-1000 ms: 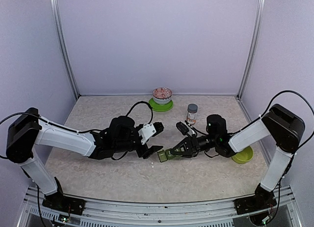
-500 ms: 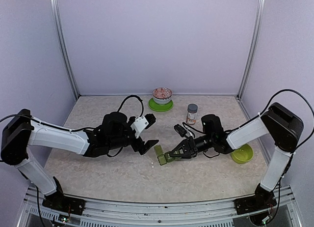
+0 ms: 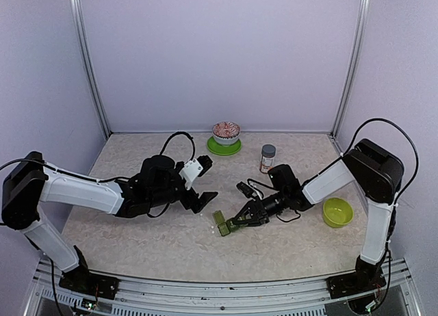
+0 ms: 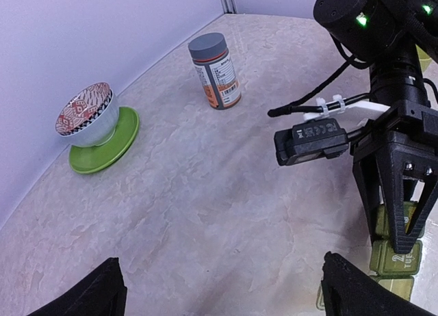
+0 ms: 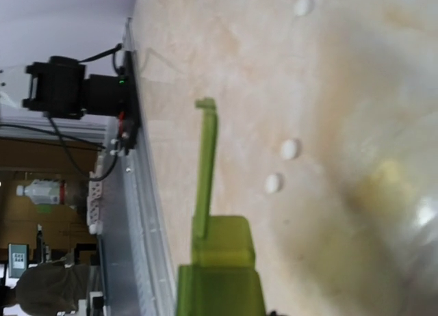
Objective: Sort the pills into containers
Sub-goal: Place the pill container at the center of the board.
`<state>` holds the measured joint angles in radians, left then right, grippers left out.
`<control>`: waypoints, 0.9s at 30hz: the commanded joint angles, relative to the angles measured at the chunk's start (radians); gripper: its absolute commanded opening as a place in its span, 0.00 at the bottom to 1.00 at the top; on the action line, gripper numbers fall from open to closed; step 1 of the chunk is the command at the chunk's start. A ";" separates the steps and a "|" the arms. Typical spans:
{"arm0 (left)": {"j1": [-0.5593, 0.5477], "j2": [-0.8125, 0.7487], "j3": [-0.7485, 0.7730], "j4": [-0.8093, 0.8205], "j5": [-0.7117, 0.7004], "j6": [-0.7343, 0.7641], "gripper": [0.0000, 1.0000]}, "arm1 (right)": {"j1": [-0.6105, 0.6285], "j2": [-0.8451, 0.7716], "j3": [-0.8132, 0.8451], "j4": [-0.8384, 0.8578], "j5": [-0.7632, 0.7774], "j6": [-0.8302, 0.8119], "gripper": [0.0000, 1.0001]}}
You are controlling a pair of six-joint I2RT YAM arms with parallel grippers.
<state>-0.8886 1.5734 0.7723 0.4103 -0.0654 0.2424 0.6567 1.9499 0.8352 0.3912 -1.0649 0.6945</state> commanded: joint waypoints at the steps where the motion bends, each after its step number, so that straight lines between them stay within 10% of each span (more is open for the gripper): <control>1: 0.007 -0.024 -0.010 0.019 -0.005 -0.022 0.97 | -0.020 0.045 0.059 -0.096 0.035 -0.075 0.08; 27: 0.012 -0.026 -0.020 0.035 0.002 -0.031 0.97 | -0.045 0.080 0.201 -0.369 0.147 -0.228 0.43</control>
<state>-0.8825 1.5726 0.7616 0.4126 -0.0650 0.2214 0.6270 2.0144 1.0092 0.0875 -0.9623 0.5026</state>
